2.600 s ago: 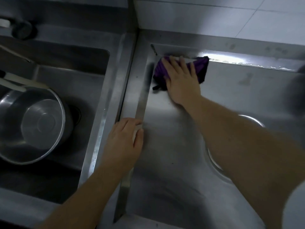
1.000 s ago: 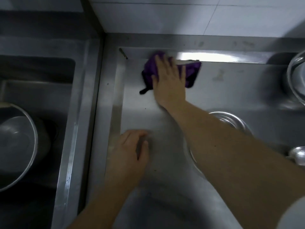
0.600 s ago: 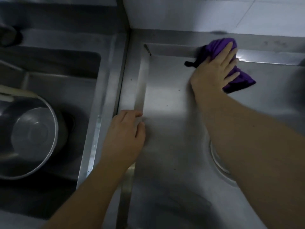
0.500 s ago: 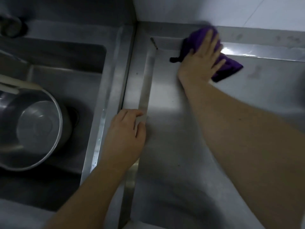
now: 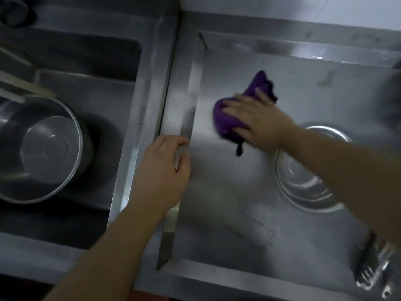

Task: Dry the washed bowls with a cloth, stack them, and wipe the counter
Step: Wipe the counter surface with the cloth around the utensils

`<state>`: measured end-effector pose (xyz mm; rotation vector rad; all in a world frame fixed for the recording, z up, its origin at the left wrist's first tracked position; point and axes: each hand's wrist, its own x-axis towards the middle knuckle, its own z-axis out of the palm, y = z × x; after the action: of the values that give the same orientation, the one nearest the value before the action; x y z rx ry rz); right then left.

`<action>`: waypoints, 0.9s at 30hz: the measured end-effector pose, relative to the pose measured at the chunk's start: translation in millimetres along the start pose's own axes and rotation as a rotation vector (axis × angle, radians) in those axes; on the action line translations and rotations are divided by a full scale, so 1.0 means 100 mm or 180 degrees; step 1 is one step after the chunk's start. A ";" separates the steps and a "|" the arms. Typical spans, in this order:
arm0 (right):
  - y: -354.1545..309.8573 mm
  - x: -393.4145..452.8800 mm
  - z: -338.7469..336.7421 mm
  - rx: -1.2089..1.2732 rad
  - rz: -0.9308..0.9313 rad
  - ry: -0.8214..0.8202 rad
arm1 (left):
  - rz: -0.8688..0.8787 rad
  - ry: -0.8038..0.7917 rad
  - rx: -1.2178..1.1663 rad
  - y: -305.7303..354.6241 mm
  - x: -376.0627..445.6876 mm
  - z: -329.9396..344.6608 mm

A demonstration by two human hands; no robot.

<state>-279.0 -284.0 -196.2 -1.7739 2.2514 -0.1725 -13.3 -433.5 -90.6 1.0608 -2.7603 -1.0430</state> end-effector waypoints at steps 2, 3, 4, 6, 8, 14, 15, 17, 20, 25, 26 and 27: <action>0.35 -0.06 -0.07 -0.0016 0.0757 0.0181 | 0.0057 -0.0066 -0.0008 -0.02 -0.07 0.03; 0.48 -0.04 -0.10 0.0130 0.1407 0.0355 | 0.0078 -0.0082 -0.0018 -0.03 -0.11 0.05; 0.55 -0.02 -0.11 0.0301 0.2036 0.0521 | 0.0082 -0.0093 -0.0036 -0.04 -0.15 0.07; 0.41 0.04 -0.09 0.0509 0.2621 0.0694 | -0.0001 -0.0108 -0.0105 -0.04 -0.24 0.13; -0.02 0.00 0.04 0.0533 0.2321 0.0682 | -0.0048 -0.0154 -0.0230 0.00 -0.33 0.19; -1.61 -1.03 0.74 0.0288 0.1145 0.0600 | 0.0261 -0.0426 -0.0213 0.20 -0.51 0.22; -1.76 -1.29 0.84 0.0287 0.1016 0.0523 | 0.0289 -0.0442 -0.0196 0.22 -0.53 0.21; -1.93 -1.85 0.98 0.0275 0.0984 0.0389 | 0.0348 -0.0514 -0.0143 0.26 -0.56 0.22; -2.01 -2.59 1.00 0.0339 0.1574 0.0375 | 0.0402 -0.0724 0.0017 0.26 -0.56 0.27; -1.70 -2.72 0.78 0.0811 0.3686 0.0528 | 0.0443 -0.1159 0.0438 0.19 -0.68 0.41; -1.62 -2.57 0.73 0.1037 0.4042 0.0587 | 0.0446 -0.1220 0.0492 0.17 -0.72 0.43; -1.60 -2.42 0.70 0.1221 0.4292 0.0608 | 0.0420 -0.1273 0.0529 0.15 -0.76 0.44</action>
<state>-57.9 -83.8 -189.0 0.1270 2.7451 -0.4309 26.3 -354.2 -99.7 0.7340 -3.2283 -1.1323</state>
